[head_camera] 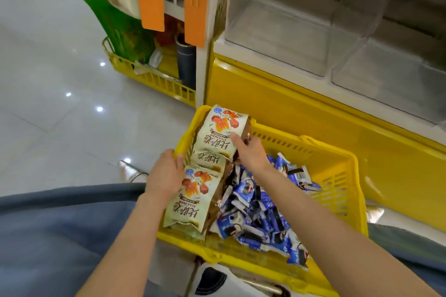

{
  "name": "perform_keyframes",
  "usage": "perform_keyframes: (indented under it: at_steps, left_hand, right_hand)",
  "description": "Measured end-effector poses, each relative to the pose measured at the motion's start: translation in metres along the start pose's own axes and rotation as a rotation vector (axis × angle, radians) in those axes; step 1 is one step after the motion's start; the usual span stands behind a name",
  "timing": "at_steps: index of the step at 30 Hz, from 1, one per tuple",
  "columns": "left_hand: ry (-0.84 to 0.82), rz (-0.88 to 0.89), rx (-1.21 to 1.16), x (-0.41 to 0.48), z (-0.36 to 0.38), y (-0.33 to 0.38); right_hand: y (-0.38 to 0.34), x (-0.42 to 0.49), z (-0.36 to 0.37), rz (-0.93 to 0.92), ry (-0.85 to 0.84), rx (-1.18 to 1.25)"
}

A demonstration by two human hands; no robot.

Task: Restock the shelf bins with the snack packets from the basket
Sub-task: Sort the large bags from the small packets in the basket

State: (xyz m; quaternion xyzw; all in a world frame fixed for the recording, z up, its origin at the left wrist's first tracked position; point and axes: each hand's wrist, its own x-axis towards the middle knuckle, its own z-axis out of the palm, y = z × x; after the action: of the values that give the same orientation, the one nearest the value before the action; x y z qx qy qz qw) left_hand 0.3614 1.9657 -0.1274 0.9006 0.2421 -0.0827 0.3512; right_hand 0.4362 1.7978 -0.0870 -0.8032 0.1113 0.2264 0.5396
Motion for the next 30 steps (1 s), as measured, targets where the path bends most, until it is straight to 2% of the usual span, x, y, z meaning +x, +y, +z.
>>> perform_keyframes:
  at_steps: [3, 10, 12, 15, 18, 20, 22, 25, 28, 30]
  left_hand:
    - [-0.017, 0.008, -0.142, 0.0, 0.007, -0.008]
    - [0.036, 0.024, -0.134, 0.005, 0.009, -0.007]
    - [0.054, -0.021, -0.051, 0.004, 0.01, -0.003]
    - [0.152, -0.077, 0.004, -0.001, 0.007, 0.011]
    - [0.402, 0.104, -0.046, -0.015, 0.001, 0.035]
    - [0.454, 0.278, -0.131, -0.028, 0.005, 0.059]
    - [0.348, 0.438, -0.146, -0.042, 0.025, 0.079]
    - [0.033, 0.597, -0.034, -0.054, 0.073, 0.091]
    - [-0.357, 0.572, 0.109, -0.052, 0.129, 0.082]
    - [-0.608, 0.494, 0.159, -0.047, 0.16, 0.074]
  right_hand:
    - [0.003, 0.006, 0.016, -0.053, -0.044, -0.156]
    - [0.009, 0.015, 0.014, -0.172, -0.061, -0.685]
    - [0.013, 0.014, 0.006, -0.208, -0.079, -0.707]
    - [0.031, 0.003, -0.02, -0.272, -0.051, -0.594]
    - [0.071, -0.016, -0.066, -0.275, 0.112, -0.54]
    - [0.108, -0.031, -0.097, -0.216, 0.203, -0.617]
    - [0.147, -0.044, -0.119, -0.075, 0.178, -0.664]
    - [0.192, -0.054, -0.13, 0.19, 0.085, -0.642]
    - [0.213, -0.049, -0.126, 0.354, 0.004, -0.551]
    - [0.218, -0.04, -0.124, 0.371, -0.003, -0.545]
